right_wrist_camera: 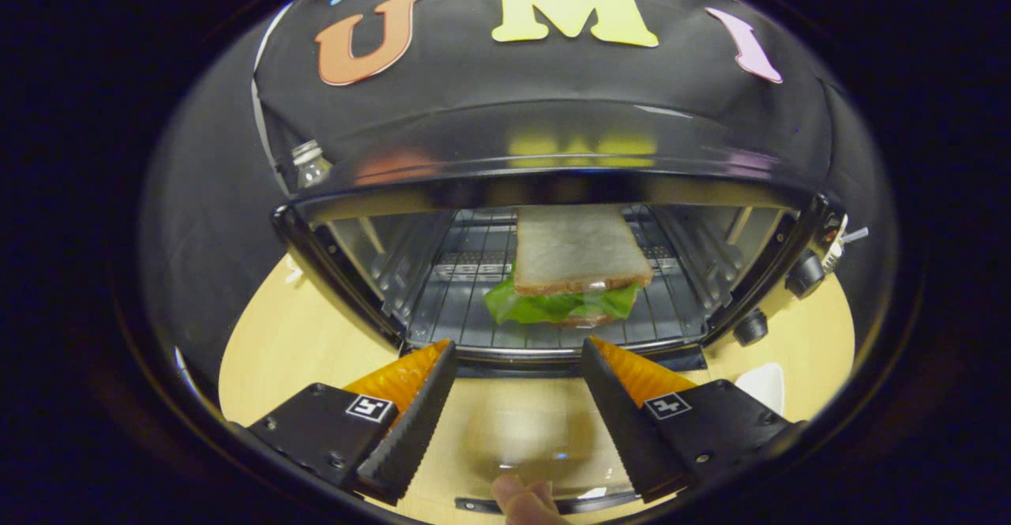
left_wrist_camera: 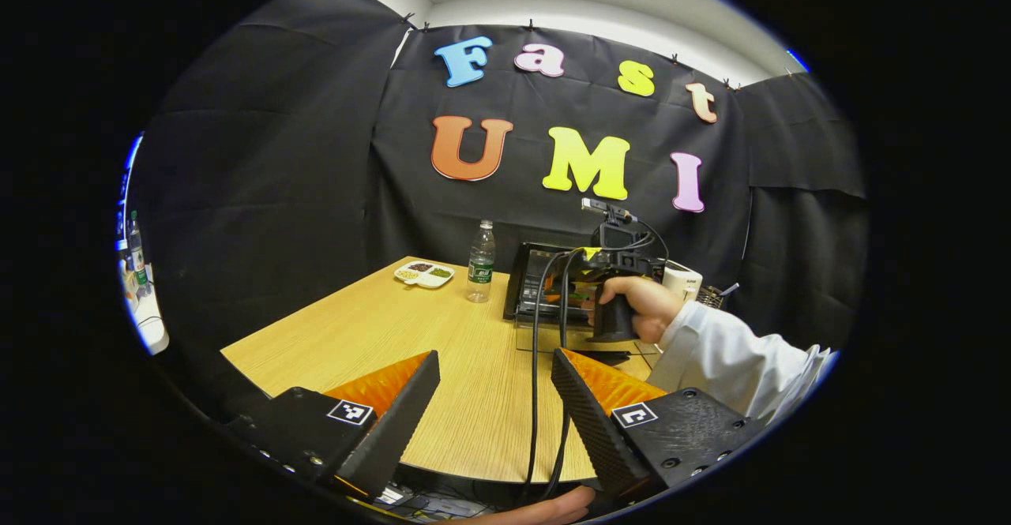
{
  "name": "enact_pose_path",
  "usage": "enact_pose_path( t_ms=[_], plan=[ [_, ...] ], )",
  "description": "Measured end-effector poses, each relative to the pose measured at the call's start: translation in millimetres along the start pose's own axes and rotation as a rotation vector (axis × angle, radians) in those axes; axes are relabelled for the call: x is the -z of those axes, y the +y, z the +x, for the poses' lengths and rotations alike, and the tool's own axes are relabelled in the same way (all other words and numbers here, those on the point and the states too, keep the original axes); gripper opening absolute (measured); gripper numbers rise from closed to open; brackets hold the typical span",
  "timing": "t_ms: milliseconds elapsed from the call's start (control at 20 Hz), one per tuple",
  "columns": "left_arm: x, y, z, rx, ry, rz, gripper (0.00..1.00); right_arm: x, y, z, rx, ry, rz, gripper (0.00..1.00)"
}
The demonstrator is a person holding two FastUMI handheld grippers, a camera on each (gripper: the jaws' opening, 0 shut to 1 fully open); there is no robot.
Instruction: Open the electric oven with the left hand, put the food in, and close the electric oven.
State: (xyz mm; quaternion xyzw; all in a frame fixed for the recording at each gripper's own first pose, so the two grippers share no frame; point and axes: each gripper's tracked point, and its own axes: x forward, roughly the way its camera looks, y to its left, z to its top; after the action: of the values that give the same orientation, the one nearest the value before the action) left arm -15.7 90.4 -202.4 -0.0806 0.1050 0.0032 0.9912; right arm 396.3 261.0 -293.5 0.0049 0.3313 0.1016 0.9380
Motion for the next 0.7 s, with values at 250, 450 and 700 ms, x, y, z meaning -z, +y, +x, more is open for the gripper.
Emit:
enact_pose_path(
  t_ms=[250, 450, 700],
  plan=[
    [-6, 2, 11, -0.024, 0.010, 0.009, 0.94, -10, -21, -62, -0.030, -0.095, -0.047, 1.00],
    [-13, -8, 26, -0.001, 0.011, 0.007, 0.94, -19, -52, -128, -0.011, -0.246, -0.097, 1.00],
    [-30, -28, 54, 0.020, -0.023, -0.013, 0.94, -28, -105, -216, 0.019, -0.449, -0.087, 0.90]
  ],
)
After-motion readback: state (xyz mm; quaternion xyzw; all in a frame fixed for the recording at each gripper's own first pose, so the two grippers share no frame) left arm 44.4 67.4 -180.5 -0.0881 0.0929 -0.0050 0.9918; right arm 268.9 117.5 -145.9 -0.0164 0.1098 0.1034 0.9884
